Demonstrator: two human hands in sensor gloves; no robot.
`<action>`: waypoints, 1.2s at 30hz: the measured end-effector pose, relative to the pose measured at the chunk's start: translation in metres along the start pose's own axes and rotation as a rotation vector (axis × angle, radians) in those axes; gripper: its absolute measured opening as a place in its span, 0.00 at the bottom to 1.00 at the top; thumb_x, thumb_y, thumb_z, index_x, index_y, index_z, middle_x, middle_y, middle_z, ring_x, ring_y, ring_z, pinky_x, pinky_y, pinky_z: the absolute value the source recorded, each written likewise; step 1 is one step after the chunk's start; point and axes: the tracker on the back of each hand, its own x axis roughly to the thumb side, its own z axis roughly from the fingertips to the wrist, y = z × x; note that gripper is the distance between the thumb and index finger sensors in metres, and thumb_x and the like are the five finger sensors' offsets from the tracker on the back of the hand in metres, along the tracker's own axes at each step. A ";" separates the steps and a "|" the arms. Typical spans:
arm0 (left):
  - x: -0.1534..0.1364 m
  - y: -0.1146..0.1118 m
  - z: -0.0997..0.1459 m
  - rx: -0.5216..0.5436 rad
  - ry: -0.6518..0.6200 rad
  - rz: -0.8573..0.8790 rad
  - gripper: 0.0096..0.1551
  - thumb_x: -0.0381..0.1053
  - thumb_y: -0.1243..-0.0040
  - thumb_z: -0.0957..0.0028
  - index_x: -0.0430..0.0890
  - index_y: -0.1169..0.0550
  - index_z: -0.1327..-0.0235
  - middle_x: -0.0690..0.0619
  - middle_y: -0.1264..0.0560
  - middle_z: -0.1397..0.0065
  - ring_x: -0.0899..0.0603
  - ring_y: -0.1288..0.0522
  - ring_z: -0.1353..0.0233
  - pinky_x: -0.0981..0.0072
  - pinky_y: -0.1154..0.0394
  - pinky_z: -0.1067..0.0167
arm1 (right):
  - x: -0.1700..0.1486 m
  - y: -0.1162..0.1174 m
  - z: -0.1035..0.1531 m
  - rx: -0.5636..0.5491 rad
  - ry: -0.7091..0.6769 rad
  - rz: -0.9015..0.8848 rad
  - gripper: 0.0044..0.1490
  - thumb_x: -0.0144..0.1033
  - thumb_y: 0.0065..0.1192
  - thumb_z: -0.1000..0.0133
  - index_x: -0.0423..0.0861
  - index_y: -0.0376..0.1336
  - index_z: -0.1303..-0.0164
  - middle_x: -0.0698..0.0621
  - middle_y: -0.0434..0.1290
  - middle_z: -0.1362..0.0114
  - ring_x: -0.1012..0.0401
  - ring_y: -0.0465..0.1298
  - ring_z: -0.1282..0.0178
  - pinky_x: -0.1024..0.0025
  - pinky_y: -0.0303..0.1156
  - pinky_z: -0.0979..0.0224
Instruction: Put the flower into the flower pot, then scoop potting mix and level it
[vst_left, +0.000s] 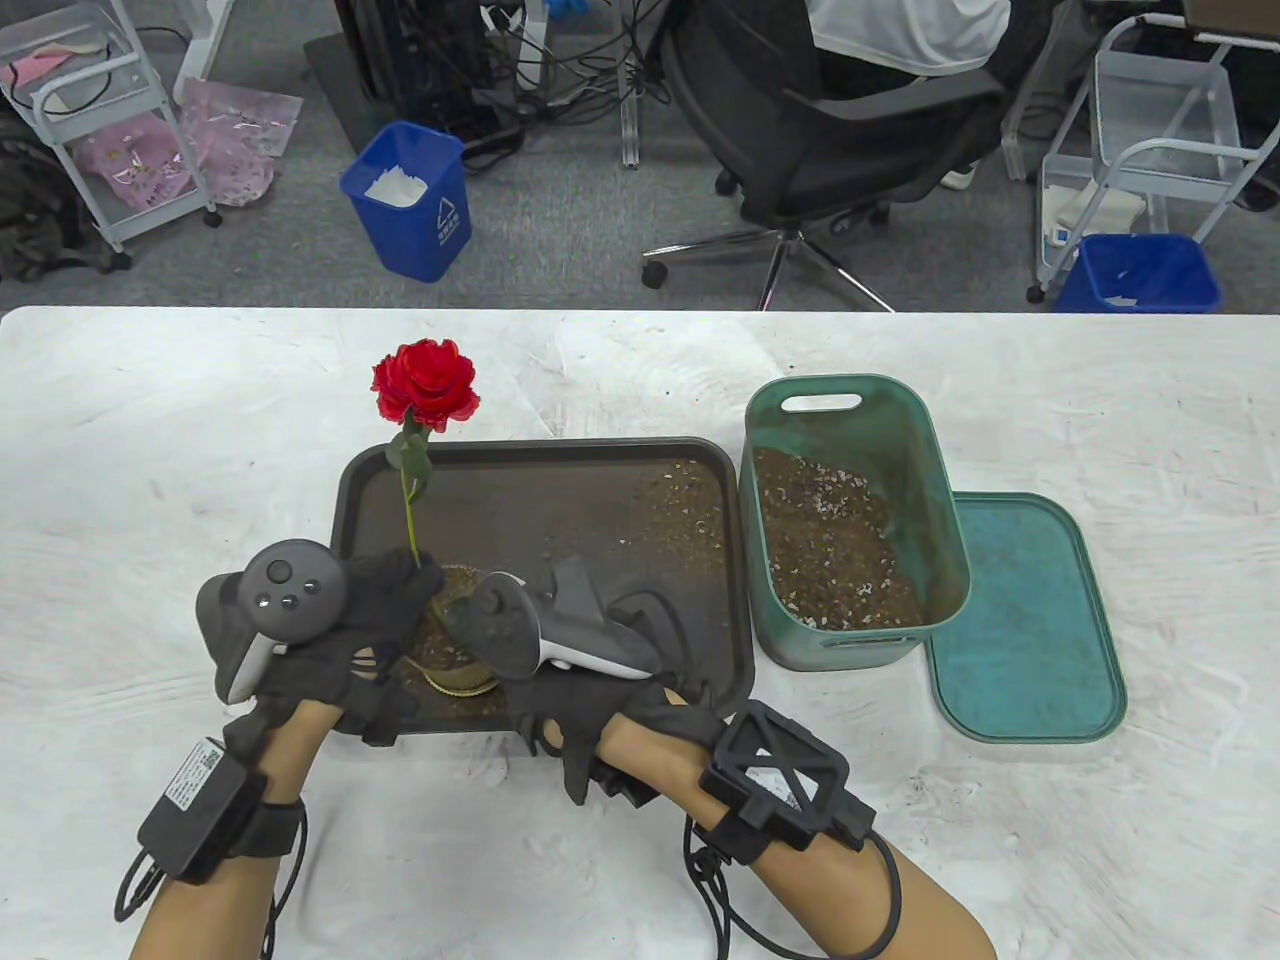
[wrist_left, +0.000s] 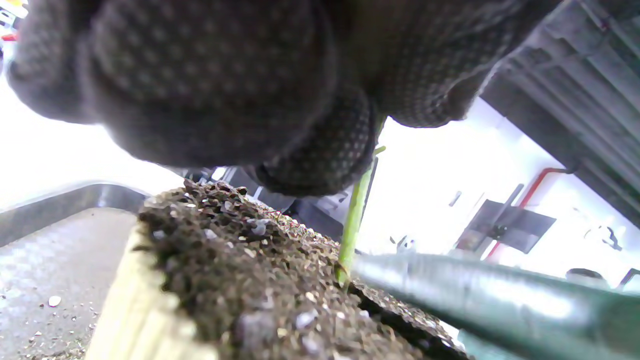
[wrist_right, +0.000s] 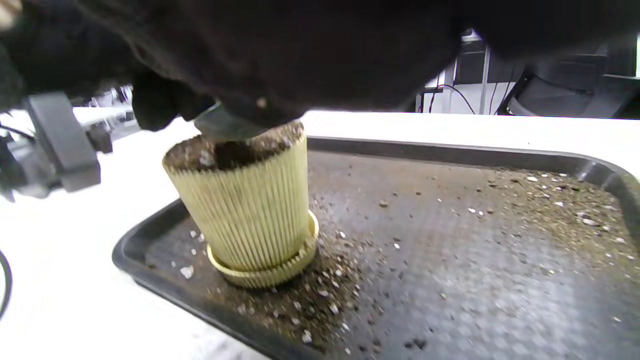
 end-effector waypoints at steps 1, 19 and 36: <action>0.000 0.000 0.000 0.000 0.001 -0.004 0.23 0.59 0.32 0.60 0.47 0.10 0.61 0.51 0.10 0.65 0.50 0.12 0.78 0.56 0.13 0.66 | 0.000 0.000 0.000 -0.008 -0.002 0.001 0.30 0.47 0.55 0.49 0.49 0.59 0.38 0.55 0.81 0.71 0.64 0.81 0.85 0.64 0.81 0.84; -0.008 -0.002 -0.004 0.005 0.039 0.013 0.23 0.59 0.32 0.60 0.46 0.10 0.61 0.51 0.10 0.65 0.50 0.12 0.78 0.56 0.13 0.67 | -0.003 -0.002 0.002 0.025 -0.035 -0.064 0.29 0.47 0.55 0.49 0.49 0.60 0.39 0.55 0.81 0.71 0.63 0.81 0.85 0.64 0.81 0.84; -0.009 -0.001 -0.001 0.013 0.040 0.030 0.23 0.59 0.33 0.60 0.46 0.10 0.61 0.51 0.10 0.65 0.50 0.12 0.78 0.56 0.13 0.67 | 0.015 0.003 -0.005 0.004 -0.072 -0.043 0.29 0.47 0.55 0.49 0.49 0.60 0.38 0.54 0.81 0.70 0.62 0.81 0.84 0.63 0.81 0.83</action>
